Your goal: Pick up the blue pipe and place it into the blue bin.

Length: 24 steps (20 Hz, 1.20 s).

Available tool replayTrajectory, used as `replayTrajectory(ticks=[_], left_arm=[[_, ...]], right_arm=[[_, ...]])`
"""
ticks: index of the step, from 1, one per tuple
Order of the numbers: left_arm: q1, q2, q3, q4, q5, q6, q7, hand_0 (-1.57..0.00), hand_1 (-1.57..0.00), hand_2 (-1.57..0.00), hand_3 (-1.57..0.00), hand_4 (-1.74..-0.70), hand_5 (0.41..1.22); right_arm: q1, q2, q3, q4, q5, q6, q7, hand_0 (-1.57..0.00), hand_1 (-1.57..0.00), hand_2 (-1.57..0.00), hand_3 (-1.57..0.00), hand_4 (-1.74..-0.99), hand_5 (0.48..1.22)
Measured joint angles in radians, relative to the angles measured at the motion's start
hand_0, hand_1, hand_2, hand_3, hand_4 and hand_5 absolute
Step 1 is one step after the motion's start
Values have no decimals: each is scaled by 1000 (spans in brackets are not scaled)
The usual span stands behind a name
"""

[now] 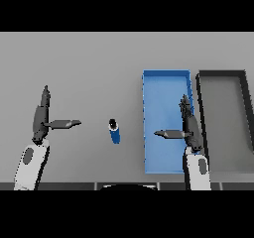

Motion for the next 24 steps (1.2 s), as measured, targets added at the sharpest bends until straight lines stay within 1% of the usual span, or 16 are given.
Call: replayTrajectory(ticks=[6,7,8,9,10,11,12,13,15,16,18,19,20,21,23,24], left_arm=[[-1,-18,-18,-21,-17,23,3,1,1,1,1,-967,594],[-6,54,-59,-27,-25,-92,-21,1,1,1,1,-969,595],[6,108,-72,-25,-20,-176,-60,1,1,1,1,-970,596],[10,139,-81,-26,-15,-230,-78,1,1,1,1,-971,596],[5,156,-87,-22,-11,-264,-85,1,1,1,1,-969,596],[11,168,-91,-21,-12,-285,-101,1,1,1,1,-968,597],[-5,167,-97,-8,-16,-295,-85,1,1,1,1,-967,598],[10,174,-97,-21,-13,-304,-109,1,1,1,1,-965,593],[34,186,-112,-55,-14,-330,-149,1,1,1,1,-970,586],[47,197,-127,-87,-7,-352,-146,1,1,1,1,-977,583],[68,215,-159,-135,-2,-398,-140,1,1,1,1,-989,566],[68,222,-180,-152,-9,-414,-113,1,1,1,1,-997,548],[80,236,-197,-197,-12,-423,-95,1,1,1,1,-1005,530],[73,243,-213,-211,-17,-431,-57,1,1,1,1,-1018,512],[85,231,-269,-261,-32,-440,25,1,1,1,1,-1047,483],[81,215,-296,-262,-44,-447,48,1,1,1,1,-1061,474]], right_arm=[[7,-28,-24,1,-26,18,2,1,1,1,1,-1210,594],[19,-102,13,-20,56,43,-52,1,1,1,1,-1206,592],[45,-139,43,-45,108,56,-105,1,1,1,1,-1198,589],[57,-164,60,-71,140,62,-113,1,1,1,1,-1195,588],[66,-175,71,-87,158,65,-116,1,1,1,1,-1192,587],[53,-181,76,-79,170,66,-94,1,1,1,1,-1190,586],[57,-174,91,-82,183,66,-87,1,1,1,1,-1191,587],[73,-178,94,-94,188,67,-104,1,1,1,1,-1187,585],[71,-180,98,-96,195,67,-88,1,1,1,1,-1181,580],[74,-192,87,-108,184,71,-82,1,1,1,1,-1187,579],[70,-186,86,-110,169,77,-68,1,1,1,1,-1200,580],[55,-188,82,-108,165,77,-52,1,1,1,1,-1209,581],[60,-187,79,-106,156,81,-62,1,1,1,1,-1214,581],[64,-182,85,-102,155,89,-69,1,1,1,1,-1225,580],[55,-176,83,-100,148,87,-69,1,1,1,1,-1228,573],[67,-176,86,-107,151,87,-81,1,1,1,1,-1223,572]])
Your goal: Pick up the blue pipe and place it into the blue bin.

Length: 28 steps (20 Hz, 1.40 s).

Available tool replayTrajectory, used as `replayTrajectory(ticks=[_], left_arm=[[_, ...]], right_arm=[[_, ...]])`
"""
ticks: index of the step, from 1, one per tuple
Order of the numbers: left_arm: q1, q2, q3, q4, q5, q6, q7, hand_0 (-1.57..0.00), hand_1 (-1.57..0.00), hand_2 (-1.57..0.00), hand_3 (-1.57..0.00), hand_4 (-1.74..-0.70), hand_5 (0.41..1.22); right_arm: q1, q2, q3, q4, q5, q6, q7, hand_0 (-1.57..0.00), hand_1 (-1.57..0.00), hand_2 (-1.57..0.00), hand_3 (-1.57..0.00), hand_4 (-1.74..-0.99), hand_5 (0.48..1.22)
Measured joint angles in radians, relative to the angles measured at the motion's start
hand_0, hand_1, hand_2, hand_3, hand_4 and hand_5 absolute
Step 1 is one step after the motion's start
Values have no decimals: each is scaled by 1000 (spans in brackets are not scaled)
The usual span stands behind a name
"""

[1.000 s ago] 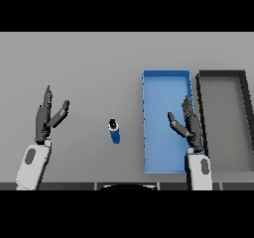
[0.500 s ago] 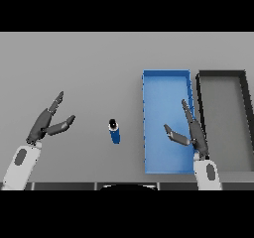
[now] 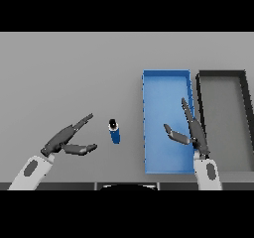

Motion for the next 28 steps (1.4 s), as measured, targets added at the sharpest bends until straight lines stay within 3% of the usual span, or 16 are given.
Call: replayTrajectory(ticks=[3,10,11,12,16,20,22,25,26,28], left_arm=[[0,-19,-55,4,-58,-18,-18,1,1,1,1,-1097,466],[-83,-197,-131,103,-138,28,-26,1,1,1,1,-1140,488],[-98,-212,-126,136,-141,32,-31,1,1,1,1,-1131,488],[-102,-239,-133,166,-147,36,-36,1,1,1,1,-1126,487],[-121,-302,-127,243,-132,40,-60,1,1,1,1,-1138,497],[-149,-363,-138,330,-190,86,-119,1,1,-23,0,-1098,517],[-158,-394,-133,351,-162,71,-147,1,1,-87,-44,-1137,567],[-174,-435,-114,380,-101,41,-143,-39,-248,-417,-345,-1268,675],[-174,-443,-106,376,-82,38,-145,-179,-411,-578,-590,-1301,784],[-168,-463,-94,392,-59,37,-156,-648,-828,-936,-914,-1450,941]], right_arm=[[-1,-6,3,-3,10,-1,1,1,1,1,1,-1213,571],[3,-2,0,-16,-4,6,29,1,1,1,1,-1207,555],[22,1,4,-27,-7,10,4,1,1,1,1,-1206,554],[12,3,1,-14,-4,5,25,1,1,1,1,-1205,554],[13,5,-3,-7,-9,5,8,1,1,1,1,-1202,549],[21,7,-6,-11,-8,-1,10,1,1,1,1,-1195,548],[14,3,-5,-21,-9,0,21,1,1,1,1,-1188,550],[7,0,-1,-8,4,0,19,1,1,1,1,-1196,560],[8,0,-7,-9,-9,5,7,1,1,1,1,-1192,560],[22,-6,-5,-20,-8,10,7,1,1,1,1,-1189,562]])
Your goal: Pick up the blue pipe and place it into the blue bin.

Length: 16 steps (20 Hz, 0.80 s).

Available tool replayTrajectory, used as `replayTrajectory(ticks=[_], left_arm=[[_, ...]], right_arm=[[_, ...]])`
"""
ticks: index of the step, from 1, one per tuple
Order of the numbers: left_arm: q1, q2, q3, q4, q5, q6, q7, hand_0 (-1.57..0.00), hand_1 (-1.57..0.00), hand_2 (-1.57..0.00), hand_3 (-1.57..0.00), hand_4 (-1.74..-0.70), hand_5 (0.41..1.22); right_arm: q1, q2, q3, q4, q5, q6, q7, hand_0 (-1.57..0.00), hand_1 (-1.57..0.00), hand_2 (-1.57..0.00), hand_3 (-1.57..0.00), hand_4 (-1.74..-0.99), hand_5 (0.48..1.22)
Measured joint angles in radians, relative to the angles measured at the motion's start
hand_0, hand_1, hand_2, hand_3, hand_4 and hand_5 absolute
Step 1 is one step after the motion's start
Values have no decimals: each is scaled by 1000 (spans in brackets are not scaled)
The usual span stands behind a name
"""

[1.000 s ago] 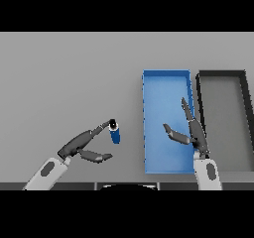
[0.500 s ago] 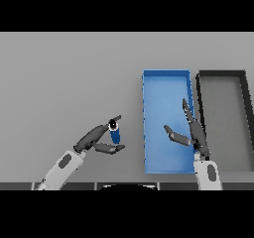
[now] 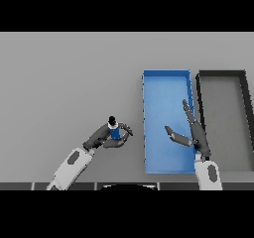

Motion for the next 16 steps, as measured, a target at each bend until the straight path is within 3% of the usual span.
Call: replayTrajectory(ticks=[2,4,6,14,16], left_arm=[[1,-21,-14,-5,-19,11,-2,-981,-1095,-1164,-1112,-1551,1042],[21,-20,-32,-23,-21,13,-15,-1193,-1266,-1311,-1258,-1617,1106],[19,-20,-48,-34,-46,36,-4,-1329,-1376,-1404,-1370,-1561,1148],[17,-44,-42,-120,-61,40,-113,-1530,-1538,-1543,-1537,-1482,1209],[-8,-67,-34,-131,-60,39,-92,-1545,-1550,-1553,-1549,-1478,1213]], right_arm=[[2,1,-5,16,5,-7,-1,1,1,1,1,-1182,562],[-13,1,-5,13,10,-13,4,1,1,1,1,-1178,561],[-10,7,2,16,19,-18,2,1,1,1,1,-1176,559],[-14,-1,-2,27,23,-16,11,1,1,1,1,-1151,550],[-9,4,8,31,41,-22,-4,1,1,1,1,-1138,552]])
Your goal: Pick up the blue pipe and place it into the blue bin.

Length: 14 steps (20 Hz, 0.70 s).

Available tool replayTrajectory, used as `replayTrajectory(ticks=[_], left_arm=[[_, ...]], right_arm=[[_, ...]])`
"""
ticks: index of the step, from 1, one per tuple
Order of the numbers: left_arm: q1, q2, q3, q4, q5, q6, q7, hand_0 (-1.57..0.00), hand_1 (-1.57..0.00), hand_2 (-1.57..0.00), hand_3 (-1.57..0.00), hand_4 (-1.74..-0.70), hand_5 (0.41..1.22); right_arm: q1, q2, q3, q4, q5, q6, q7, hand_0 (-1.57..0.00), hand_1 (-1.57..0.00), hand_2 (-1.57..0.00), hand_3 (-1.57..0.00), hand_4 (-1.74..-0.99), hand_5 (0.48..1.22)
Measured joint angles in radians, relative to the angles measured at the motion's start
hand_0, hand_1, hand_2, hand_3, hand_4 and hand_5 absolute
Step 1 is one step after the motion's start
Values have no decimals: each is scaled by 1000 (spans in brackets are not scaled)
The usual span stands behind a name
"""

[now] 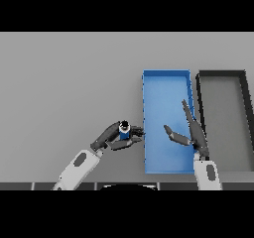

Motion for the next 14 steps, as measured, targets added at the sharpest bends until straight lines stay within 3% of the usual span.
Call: replayTrajectory(ticks=[8,14], left_arm=[[-58,-28,15,-72,-20,-26,108,-1567,-1567,-1568,-1567,-1473,1220],[-40,-45,10,-85,-41,-56,144,-1570,-1570,-1570,-1570,-1474,1220]], right_arm=[[4,-18,-11,-20,-3,2,-8,1,1,1,1,-1124,574],[-38,-35,-17,12,-22,32,8,1,1,1,1,-1133,578]])
